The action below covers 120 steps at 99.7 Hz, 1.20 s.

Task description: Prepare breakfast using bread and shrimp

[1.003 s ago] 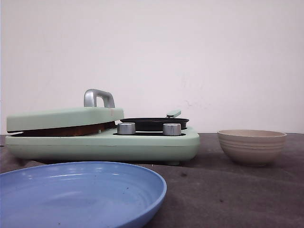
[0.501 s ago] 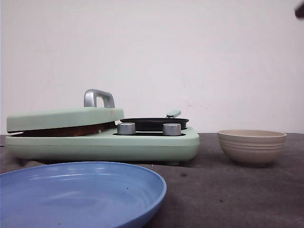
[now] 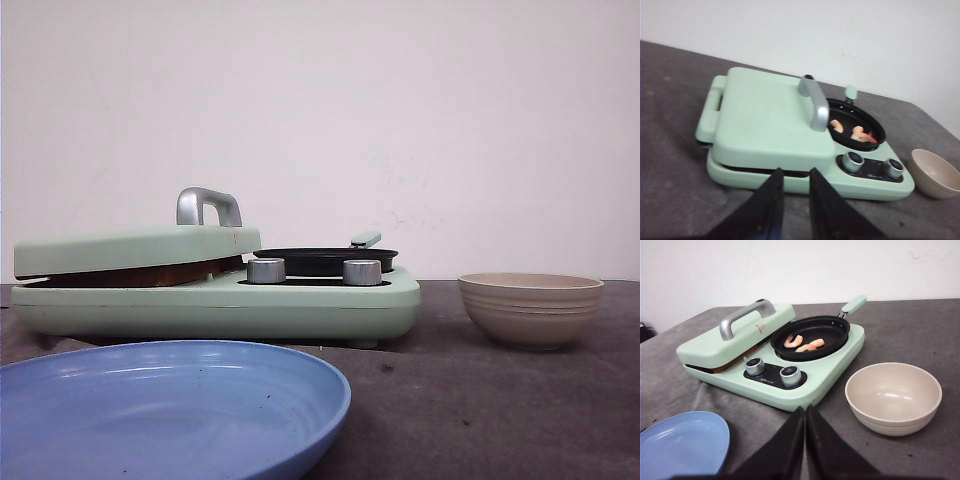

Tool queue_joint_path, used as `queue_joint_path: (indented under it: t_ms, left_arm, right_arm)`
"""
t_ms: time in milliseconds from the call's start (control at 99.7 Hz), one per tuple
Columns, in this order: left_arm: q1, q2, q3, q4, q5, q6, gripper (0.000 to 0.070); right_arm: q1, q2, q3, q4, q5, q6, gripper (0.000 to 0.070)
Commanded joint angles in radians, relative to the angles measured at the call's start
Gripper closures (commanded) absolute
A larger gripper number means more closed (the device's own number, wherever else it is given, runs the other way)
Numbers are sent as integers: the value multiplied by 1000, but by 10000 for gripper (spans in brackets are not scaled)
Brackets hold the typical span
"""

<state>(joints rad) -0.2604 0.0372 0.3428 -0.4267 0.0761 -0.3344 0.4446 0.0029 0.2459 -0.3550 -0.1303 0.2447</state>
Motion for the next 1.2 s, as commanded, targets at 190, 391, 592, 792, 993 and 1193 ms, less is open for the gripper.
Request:
queue_joint_path:
  t_ms: [190,391,592,792,993,1193]
  left_arm:
    - [-3,-2,7,0,-4,-63,700]
    - [-3,-2,7,0,-4,-63,700]
    - [-3,-2,7,0,-4,-63,700]
    - [-3,-2,7,-24,-9,-49,700]
    - [53,-34,-64,152,-168,132,700]
    - [154,-34,-214,322,-176,215,700]
  right_arm:
    - [5,1,1,18,3,6,700]
    - [5,1,1,18,1,6,700]
    - [5,1,1,18,1,6,700]
    - [5,1,1,18,1,6,700]
    - [5,1,1,18,1,6,700]
    - [5,1,1,18,1,6,700]
